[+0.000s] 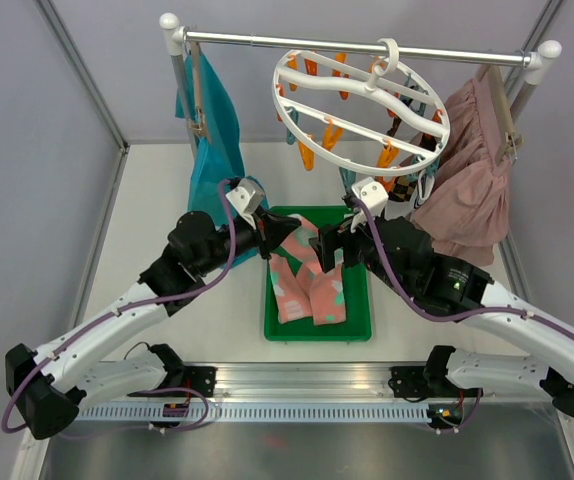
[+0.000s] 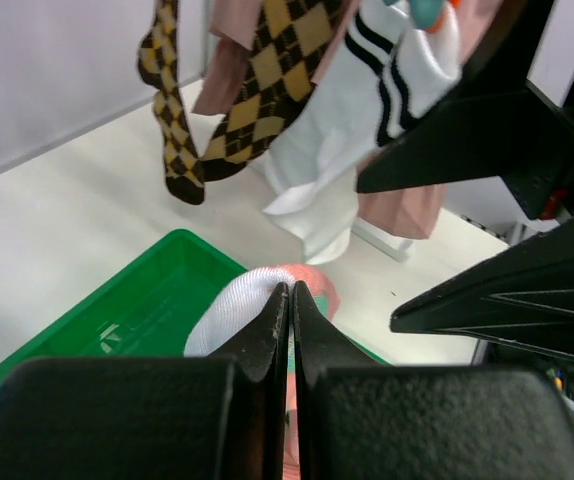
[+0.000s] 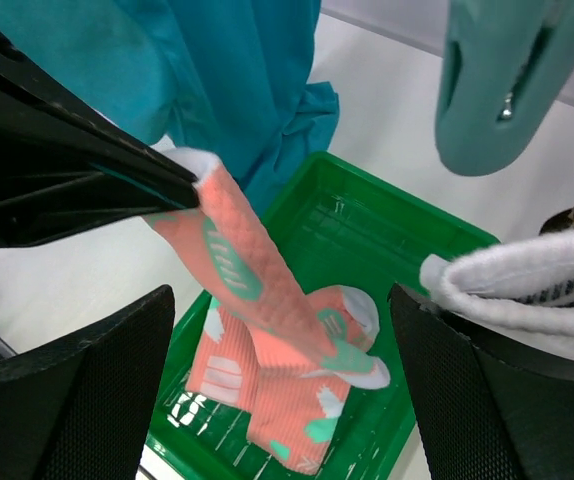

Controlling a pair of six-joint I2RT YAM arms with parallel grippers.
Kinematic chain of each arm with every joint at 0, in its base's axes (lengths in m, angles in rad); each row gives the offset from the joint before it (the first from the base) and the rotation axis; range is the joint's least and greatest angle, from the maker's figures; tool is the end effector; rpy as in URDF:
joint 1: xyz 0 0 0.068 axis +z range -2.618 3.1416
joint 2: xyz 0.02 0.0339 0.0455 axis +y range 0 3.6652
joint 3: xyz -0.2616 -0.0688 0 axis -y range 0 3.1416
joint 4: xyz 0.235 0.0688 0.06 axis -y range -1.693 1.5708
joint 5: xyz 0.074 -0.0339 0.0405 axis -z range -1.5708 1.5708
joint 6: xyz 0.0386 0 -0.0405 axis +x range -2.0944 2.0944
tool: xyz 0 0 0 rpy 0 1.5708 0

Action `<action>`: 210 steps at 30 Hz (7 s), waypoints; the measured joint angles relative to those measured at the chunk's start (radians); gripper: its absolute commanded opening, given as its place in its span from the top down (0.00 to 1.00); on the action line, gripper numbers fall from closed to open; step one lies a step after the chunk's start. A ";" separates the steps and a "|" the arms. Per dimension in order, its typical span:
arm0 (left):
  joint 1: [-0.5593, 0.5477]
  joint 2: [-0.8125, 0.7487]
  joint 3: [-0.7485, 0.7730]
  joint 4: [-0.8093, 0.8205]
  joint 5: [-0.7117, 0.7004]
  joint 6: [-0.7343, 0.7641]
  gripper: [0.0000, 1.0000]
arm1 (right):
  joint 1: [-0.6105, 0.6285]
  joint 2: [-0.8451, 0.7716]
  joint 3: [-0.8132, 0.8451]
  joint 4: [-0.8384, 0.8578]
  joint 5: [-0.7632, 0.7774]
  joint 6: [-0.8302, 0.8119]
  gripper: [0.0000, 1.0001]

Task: Clip the socks to the hanger
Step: Pick up the sock from the bin, then move the clothesline to the center of the board.

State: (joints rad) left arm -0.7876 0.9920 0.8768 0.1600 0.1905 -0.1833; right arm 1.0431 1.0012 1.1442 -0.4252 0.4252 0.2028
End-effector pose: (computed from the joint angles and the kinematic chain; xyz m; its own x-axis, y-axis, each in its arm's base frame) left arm 0.1564 -0.1675 0.3701 -0.1201 -0.1330 -0.9838 0.8212 0.5436 -0.1738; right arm 0.1184 0.1715 0.3963 -0.2557 -0.0743 -0.9639 -0.5473 0.8330 0.0809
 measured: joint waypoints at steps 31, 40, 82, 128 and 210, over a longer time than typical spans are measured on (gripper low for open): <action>0.000 -0.055 -0.005 0.064 0.106 -0.013 0.55 | -0.005 0.029 0.030 0.037 -0.103 -0.007 1.00; 0.000 -0.101 -0.069 0.161 0.003 -0.008 0.53 | -0.005 -0.061 0.023 0.025 -0.110 0.024 1.00; 0.000 0.065 0.122 -0.021 -0.284 -0.023 0.98 | -0.003 0.026 0.338 0.016 -0.082 0.170 0.38; 0.000 0.101 0.207 -0.237 -0.452 -0.081 0.98 | 0.013 0.804 1.164 -0.185 0.444 -0.164 0.42; 0.000 0.085 0.190 -0.262 -0.497 -0.119 0.98 | 0.007 0.041 0.517 -0.249 -0.125 -0.040 0.50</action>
State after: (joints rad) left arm -0.7872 1.0767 1.0672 -0.1017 -0.3069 -0.3019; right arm 1.0500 1.0420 1.6611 -0.6739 0.3000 0.1627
